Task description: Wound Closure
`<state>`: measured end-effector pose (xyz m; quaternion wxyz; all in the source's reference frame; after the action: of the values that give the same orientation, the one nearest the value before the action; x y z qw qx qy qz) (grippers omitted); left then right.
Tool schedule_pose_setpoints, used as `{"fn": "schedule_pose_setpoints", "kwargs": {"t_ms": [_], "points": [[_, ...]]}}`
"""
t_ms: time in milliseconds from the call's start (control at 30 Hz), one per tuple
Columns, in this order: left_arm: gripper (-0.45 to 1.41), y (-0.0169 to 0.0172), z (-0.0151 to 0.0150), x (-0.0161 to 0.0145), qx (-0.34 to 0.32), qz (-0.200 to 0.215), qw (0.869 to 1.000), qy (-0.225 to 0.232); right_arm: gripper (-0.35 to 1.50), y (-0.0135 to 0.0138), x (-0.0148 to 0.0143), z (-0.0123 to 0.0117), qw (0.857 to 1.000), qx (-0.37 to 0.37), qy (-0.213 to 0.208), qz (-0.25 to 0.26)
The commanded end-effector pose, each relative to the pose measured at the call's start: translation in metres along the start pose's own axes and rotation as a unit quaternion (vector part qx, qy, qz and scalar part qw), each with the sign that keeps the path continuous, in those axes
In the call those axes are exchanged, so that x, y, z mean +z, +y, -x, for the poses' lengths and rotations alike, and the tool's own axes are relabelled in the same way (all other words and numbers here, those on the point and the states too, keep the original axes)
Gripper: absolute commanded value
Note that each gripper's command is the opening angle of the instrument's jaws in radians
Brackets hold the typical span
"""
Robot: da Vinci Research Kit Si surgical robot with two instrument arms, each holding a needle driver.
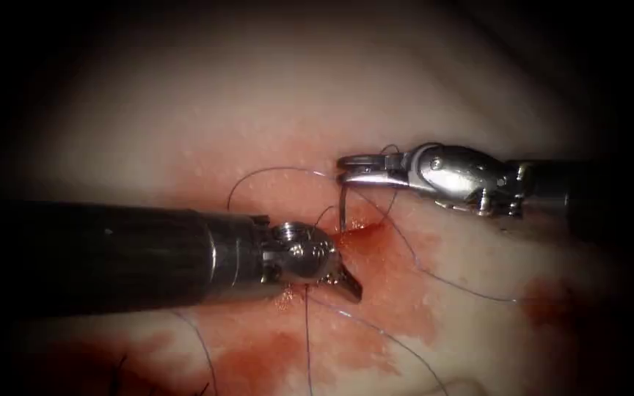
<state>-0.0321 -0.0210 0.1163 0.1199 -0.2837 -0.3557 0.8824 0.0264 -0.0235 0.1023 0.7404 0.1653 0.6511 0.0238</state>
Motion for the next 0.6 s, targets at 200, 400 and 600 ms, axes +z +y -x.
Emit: {"fn": "schedule_pose_setpoints", "kwargs": {"t_ms": [200,400,600], "points": [[-0.22,-0.0011,0.0007,0.0016,-0.006,0.004,1.0,-0.004,-0.35,0.0009,0.0004,0.0,1.0,-0.002,0.001,-0.002],[-0.22,-0.0016,0.0014,0.0019,-0.012,0.005,1.0,-0.006,-0.35,0.001,0.0004,-0.0001,1.0,-0.002,-0.001,-0.003],[-0.2,-0.0017,0.0018,0.0017,-0.01,0.006,1.0,-0.007,-0.35,0.0008,0.0005,-0.0001,1.0,0.001,-0.007,-0.005]]}}
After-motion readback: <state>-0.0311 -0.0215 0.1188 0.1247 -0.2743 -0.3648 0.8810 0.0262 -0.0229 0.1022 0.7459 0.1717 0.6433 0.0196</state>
